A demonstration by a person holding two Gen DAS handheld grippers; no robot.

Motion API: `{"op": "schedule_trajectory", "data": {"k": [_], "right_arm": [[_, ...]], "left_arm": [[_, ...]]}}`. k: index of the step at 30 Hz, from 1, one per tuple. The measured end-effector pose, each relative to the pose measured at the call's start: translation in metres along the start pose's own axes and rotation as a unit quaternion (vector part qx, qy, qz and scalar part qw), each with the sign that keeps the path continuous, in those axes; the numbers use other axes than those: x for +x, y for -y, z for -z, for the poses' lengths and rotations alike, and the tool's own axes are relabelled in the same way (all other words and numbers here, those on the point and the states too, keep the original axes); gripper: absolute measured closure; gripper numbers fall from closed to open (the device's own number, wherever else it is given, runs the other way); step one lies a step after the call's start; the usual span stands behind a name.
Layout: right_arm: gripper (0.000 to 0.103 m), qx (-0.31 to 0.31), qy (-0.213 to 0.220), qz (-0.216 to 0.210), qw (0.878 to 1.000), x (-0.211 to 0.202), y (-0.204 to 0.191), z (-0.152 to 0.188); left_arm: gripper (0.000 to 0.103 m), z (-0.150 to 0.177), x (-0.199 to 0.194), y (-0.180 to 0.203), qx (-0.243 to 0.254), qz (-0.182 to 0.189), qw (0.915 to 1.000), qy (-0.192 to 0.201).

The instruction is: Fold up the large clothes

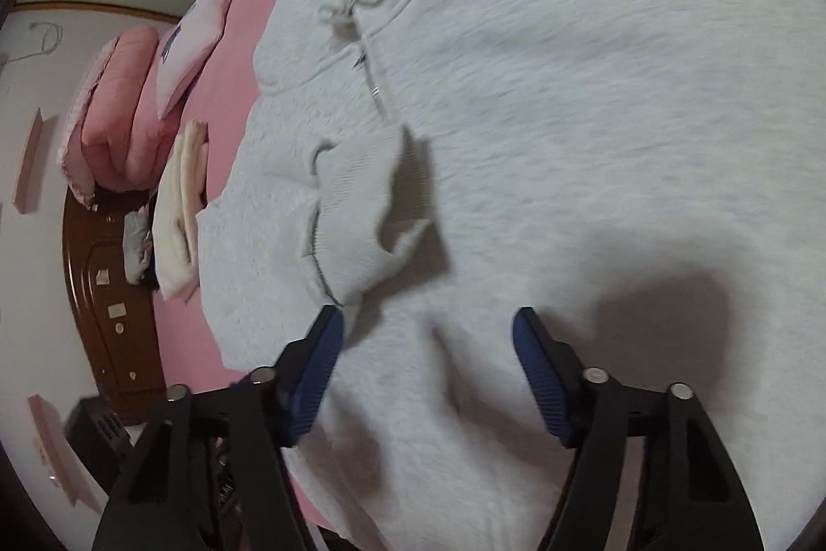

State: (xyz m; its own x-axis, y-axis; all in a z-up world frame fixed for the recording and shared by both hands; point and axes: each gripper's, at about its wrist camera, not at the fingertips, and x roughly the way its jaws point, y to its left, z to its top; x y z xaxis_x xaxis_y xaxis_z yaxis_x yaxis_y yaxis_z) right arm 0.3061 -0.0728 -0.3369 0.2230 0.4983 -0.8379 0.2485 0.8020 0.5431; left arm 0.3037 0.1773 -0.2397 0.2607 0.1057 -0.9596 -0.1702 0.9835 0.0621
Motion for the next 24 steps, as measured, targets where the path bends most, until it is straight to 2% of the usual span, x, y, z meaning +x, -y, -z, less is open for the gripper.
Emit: {"op": "schedule_trajectory", "data": {"k": [1,2,3,4,5,8,11,13,14,15,18,21,24], "right_arm": [[0.047,-0.004,0.000,-0.006,1.000,0.009,-0.008,-0.004],[0.052,-0.010,-0.002,-0.014,1.000,0.017,-0.015,-0.007],[0.077,-0.018,-0.004,-0.023,1.000,0.024,-0.023,-0.011],[0.090,-0.026,-0.006,-0.028,0.999,0.030,-0.029,-0.015],[0.094,-0.038,-0.004,-0.030,0.999,0.031,-0.038,-0.018],[0.095,-0.069,0.027,-0.055,0.996,0.016,-0.062,-0.030],[0.095,-0.062,0.065,-0.082,0.993,-0.021,-0.073,-0.045],[0.095,-0.030,0.090,-0.111,0.989,-0.050,-0.070,-0.054],[0.095,-0.023,0.102,-0.114,0.988,-0.062,-0.068,-0.057],[0.095,-0.022,0.117,-0.107,0.987,-0.076,-0.066,-0.061],[0.095,-0.038,0.130,-0.075,0.988,-0.102,-0.057,-0.062],[0.095,-0.033,0.120,-0.029,0.992,-0.109,-0.035,-0.053],[0.095,-0.006,0.112,0.008,0.994,-0.101,-0.002,-0.043]], "left_arm": [[0.032,0.001,0.011,-0.012,-0.011,-0.029,0.9994,-0.013],[0.032,0.002,0.020,-0.025,-0.028,-0.050,0.9981,-0.024],[0.032,0.002,0.028,-0.037,-0.046,-0.059,0.9967,-0.032],[0.032,0.001,0.035,-0.050,-0.068,-0.058,0.9952,-0.038],[0.032,0.001,0.041,-0.063,-0.094,-0.045,0.9938,-0.039],[0.032,-0.003,0.051,-0.090,-0.164,-0.001,0.9857,-0.038],[0.034,-0.008,0.053,-0.101,-0.194,-0.001,0.9806,-0.031],[0.049,-0.008,0.054,-0.104,-0.211,0.000,0.9771,-0.031],[0.050,-0.008,0.055,-0.104,-0.215,0.005,0.9759,-0.036],[0.051,-0.007,0.055,-0.103,-0.214,0.007,0.9760,-0.040],[0.062,-0.003,0.051,-0.086,-0.176,0.013,0.9836,-0.039],[0.072,0.005,0.046,-0.067,-0.131,-0.007,0.9908,-0.033],[0.074,0.015,0.044,-0.068,-0.138,-0.007,0.9900,-0.028]]}}
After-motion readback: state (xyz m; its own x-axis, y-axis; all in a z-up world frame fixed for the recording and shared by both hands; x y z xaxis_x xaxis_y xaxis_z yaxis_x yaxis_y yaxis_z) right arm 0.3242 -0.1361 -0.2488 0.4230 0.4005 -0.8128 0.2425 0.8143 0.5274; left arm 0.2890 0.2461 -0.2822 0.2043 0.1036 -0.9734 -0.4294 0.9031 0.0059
